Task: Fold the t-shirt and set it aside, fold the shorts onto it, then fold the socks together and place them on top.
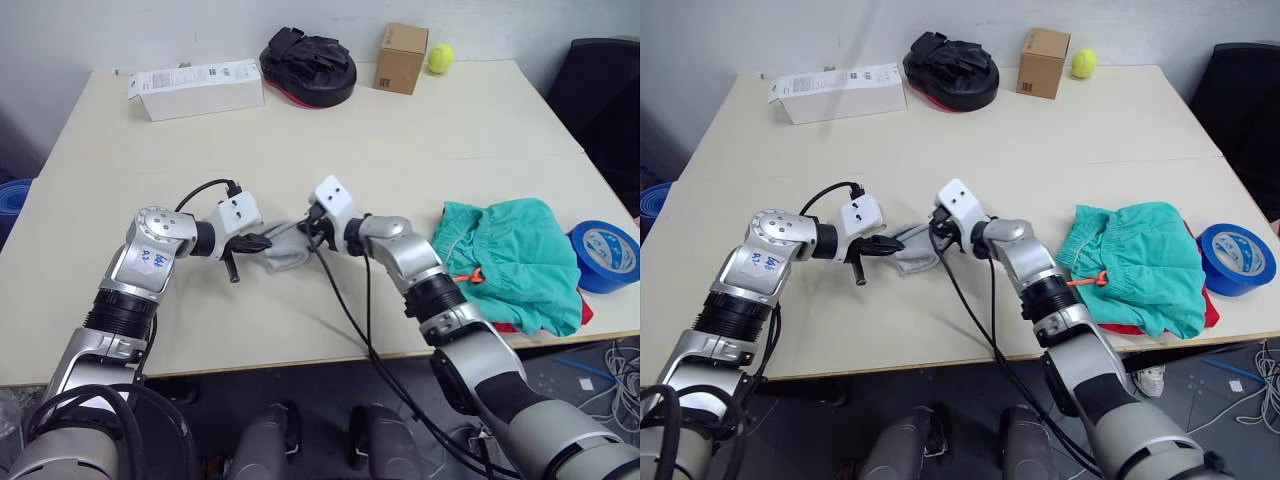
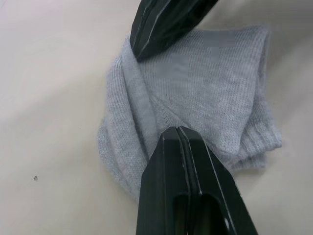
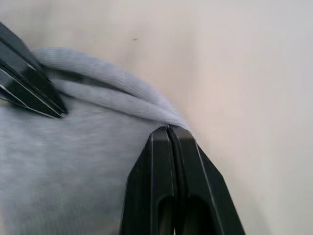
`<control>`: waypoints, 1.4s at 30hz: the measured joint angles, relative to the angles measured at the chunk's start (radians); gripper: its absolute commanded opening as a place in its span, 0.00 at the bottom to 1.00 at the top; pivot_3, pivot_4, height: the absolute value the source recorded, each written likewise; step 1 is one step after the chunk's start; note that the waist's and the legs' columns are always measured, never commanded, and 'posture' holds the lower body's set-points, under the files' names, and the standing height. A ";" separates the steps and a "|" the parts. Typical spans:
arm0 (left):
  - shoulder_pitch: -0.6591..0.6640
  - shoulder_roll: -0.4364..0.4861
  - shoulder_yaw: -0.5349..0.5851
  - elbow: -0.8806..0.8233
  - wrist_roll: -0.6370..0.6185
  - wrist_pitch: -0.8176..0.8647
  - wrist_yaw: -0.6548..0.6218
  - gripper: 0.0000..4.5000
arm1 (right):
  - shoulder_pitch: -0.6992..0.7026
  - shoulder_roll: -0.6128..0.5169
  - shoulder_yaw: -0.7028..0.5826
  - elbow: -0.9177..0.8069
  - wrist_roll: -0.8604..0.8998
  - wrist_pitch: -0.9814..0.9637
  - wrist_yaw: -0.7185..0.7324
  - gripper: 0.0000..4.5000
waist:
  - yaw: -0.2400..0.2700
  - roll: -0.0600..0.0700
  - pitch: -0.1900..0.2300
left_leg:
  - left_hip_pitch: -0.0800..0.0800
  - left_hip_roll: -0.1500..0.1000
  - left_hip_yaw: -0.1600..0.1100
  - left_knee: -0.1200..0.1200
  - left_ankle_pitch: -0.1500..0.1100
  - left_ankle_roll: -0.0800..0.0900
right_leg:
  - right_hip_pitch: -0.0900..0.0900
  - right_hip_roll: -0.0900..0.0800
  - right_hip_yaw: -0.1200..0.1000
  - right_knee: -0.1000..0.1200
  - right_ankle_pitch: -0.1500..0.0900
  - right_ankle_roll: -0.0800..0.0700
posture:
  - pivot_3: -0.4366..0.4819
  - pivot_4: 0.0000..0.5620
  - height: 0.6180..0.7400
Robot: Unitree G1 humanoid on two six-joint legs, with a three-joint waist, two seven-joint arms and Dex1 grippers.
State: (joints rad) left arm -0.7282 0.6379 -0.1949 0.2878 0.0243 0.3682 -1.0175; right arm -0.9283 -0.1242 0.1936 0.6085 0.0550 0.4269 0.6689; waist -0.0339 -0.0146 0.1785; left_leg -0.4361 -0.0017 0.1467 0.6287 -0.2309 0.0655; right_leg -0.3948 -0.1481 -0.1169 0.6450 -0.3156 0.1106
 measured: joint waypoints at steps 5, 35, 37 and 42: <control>0.001 0.002 0.001 0.000 -0.002 0.001 0.000 0.00 | 0.038 -0.090 -0.093 -0.160 0.153 0.258 0.117 0.09 | 0.000 0.001 0.001 | -0.001 0.000 0.000 0.000 0.001 0.003 | -0.001 0.000 0.000 -0.001 0.000 0.000 | 0.48 0.27 1.00; 0.038 0.013 0.021 -0.052 -0.020 0.043 0.021 0.00 | -0.160 0.148 -0.402 0.229 0.411 0.638 -0.056 0.78 | -0.025 0.001 0.000 | 0.000 0.001 0.000 -0.002 -0.001 -0.001 | -0.002 0.001 0.000 0.001 0.000 0.000 | 0.48 0.27 1.00; 0.040 0.013 0.021 -0.057 -0.021 0.045 0.021 0.00 | -0.161 0.148 -0.416 0.255 0.412 0.621 -0.071 0.62 | -0.025 0.001 0.000 | 0.000 0.001 0.000 -0.002 -0.001 -0.001 | -0.002 0.001 0.000 0.001 0.000 0.000 | 0.48 0.27 1.00; 0.046 0.014 0.022 -0.066 -0.020 0.046 0.023 0.00 | -0.159 0.149 -0.411 0.263 0.409 0.624 -0.075 0.23 | -0.025 0.001 0.000 | 0.000 0.001 0.000 -0.003 -0.001 -0.001 | -0.002 0.001 0.000 0.000 0.000 0.000 | 0.48 0.27 1.00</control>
State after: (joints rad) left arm -0.6824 0.6522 -0.1724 0.2216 0.0039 0.4142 -0.9945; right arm -1.0878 0.0253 -0.2178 0.8714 0.4637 1.0513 0.5939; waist -0.0590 -0.0136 0.1789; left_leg -0.4357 -0.0007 0.1470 0.6260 -0.2322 0.0644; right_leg -0.3964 -0.1476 -0.1165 0.6453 -0.3155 0.1103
